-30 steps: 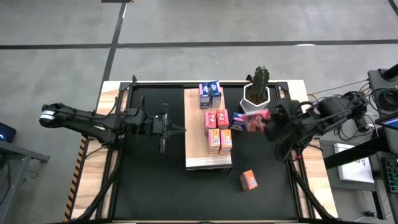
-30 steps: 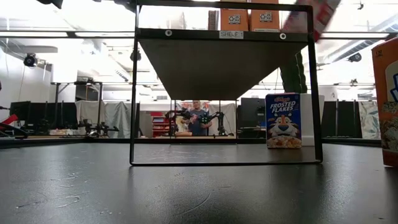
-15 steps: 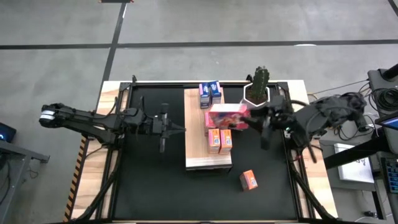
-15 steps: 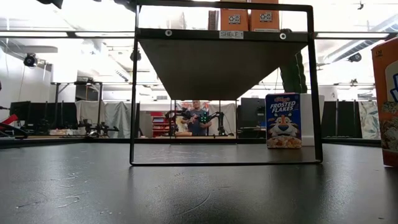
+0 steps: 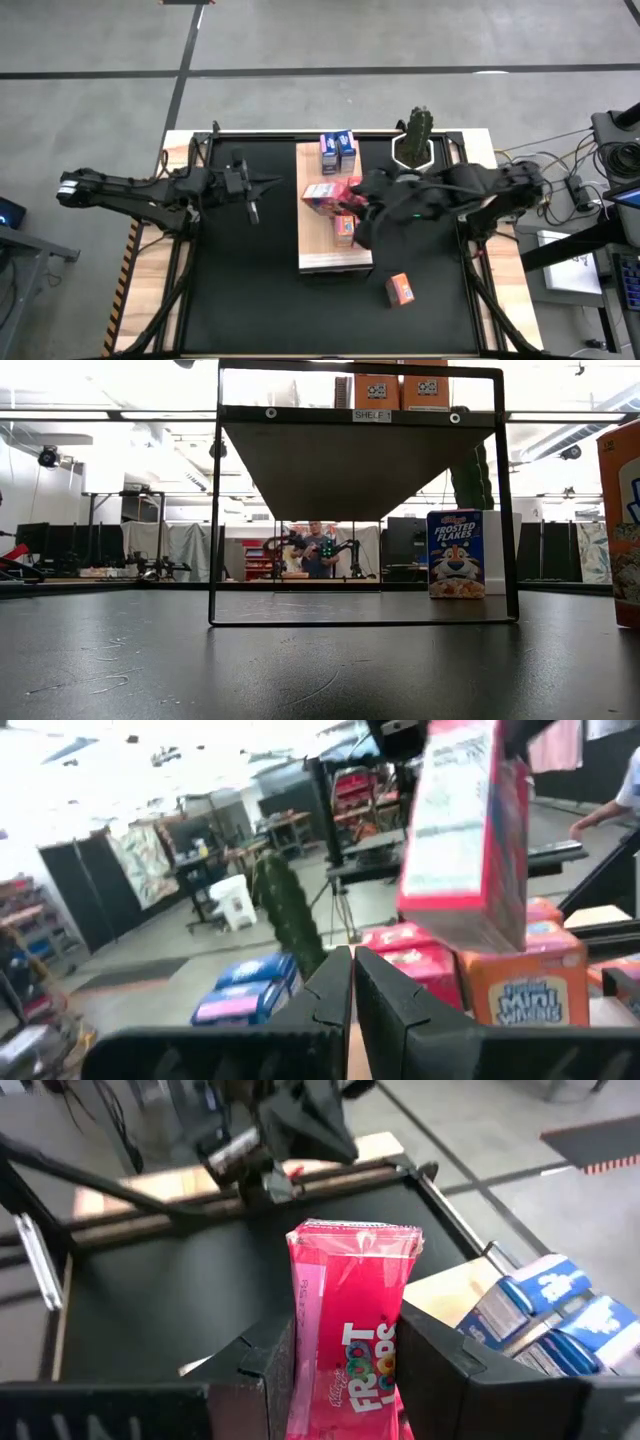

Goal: Stack cereal on shelf
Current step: Put the red cereal box aligned with the other red cereal box on the shelf

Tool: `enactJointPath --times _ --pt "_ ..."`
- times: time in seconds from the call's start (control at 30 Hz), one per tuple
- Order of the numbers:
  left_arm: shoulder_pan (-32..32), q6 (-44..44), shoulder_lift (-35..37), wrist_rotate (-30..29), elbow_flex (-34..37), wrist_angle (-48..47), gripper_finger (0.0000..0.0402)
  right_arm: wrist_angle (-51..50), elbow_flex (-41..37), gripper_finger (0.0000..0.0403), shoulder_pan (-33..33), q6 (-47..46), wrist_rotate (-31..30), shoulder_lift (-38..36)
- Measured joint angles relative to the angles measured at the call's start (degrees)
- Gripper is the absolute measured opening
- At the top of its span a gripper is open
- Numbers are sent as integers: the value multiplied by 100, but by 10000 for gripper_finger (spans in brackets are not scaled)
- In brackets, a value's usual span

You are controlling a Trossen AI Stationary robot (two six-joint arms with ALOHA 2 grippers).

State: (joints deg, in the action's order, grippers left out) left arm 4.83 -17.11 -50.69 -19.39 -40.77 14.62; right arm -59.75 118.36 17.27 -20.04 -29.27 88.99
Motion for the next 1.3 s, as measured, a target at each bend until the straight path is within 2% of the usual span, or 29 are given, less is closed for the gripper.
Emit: enactJointPath --times 0.17,0.33,0.43,0.67,1.07,1.3 --pt "2 185 110 -9 31 -120 0 -454 759 132 -267 269 208 683" --pt "17 350 77 92 39 -199 0 -560 1338 132 -507 593 1051 1267" --pt "82 472 72 202 42 -286 0 -652 1561 132 -573 667 1331 1549" --pt "279 479 75 230 46 -414 0 -1178 1636 132 -657 940 1452 1900" --pt "277 521 69 199 50 -571 0 -1283 1629 132 -707 1072 1475 2317" --pt "289 643 69 198 52 -821 0 -1295 1627 161 -813 1039 1471 2403"
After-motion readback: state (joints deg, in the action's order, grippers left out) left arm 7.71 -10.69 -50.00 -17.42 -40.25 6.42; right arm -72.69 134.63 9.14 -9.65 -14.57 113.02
